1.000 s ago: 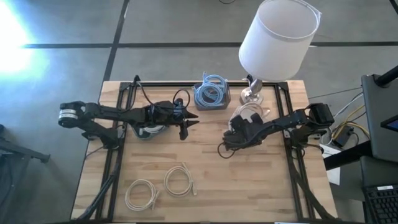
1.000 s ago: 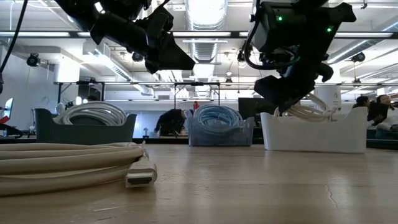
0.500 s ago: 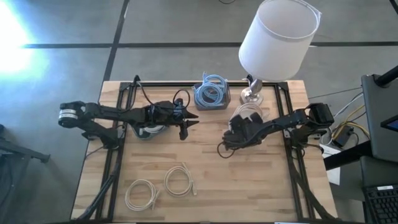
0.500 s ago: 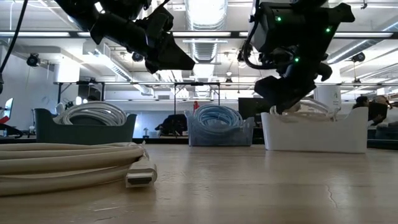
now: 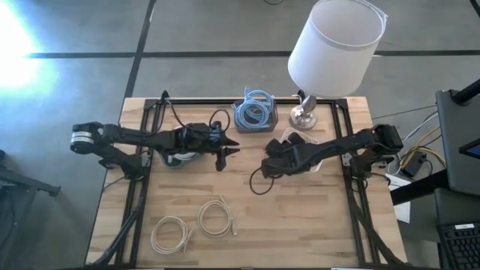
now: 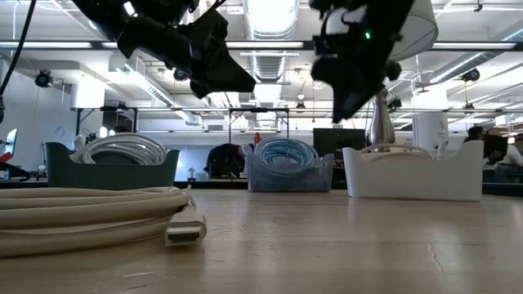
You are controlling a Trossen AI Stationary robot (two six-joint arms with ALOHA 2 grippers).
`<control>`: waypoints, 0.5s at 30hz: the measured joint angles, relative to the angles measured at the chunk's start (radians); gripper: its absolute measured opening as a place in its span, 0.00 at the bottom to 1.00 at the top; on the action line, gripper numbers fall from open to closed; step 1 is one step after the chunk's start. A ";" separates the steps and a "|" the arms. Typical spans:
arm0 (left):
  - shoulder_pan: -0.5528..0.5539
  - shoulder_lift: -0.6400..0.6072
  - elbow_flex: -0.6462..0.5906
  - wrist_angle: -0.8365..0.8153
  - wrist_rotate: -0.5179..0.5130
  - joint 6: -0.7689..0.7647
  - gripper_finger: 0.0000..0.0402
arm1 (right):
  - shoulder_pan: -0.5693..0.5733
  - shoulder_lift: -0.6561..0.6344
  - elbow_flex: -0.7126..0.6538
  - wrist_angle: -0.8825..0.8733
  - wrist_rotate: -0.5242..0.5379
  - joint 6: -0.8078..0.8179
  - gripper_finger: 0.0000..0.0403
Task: Sort HDMI cables
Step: Put the right light brown HDMI cable into the white bin
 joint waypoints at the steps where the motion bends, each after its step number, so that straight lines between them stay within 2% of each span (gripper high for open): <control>1: -0.009 0.000 0.000 0.000 0.011 0.000 0.28 | 0.004 0.000 0.015 0.002 -0.005 -0.003 0.39; 9: -0.129 0.000 0.000 -0.095 0.170 -0.012 0.28 | 0.031 0.000 0.052 0.058 -0.009 -0.005 0.35; 15: -0.267 -0.001 -0.063 -0.153 0.181 -0.089 0.28 | 0.030 0.000 0.022 0.086 -0.009 -0.005 0.33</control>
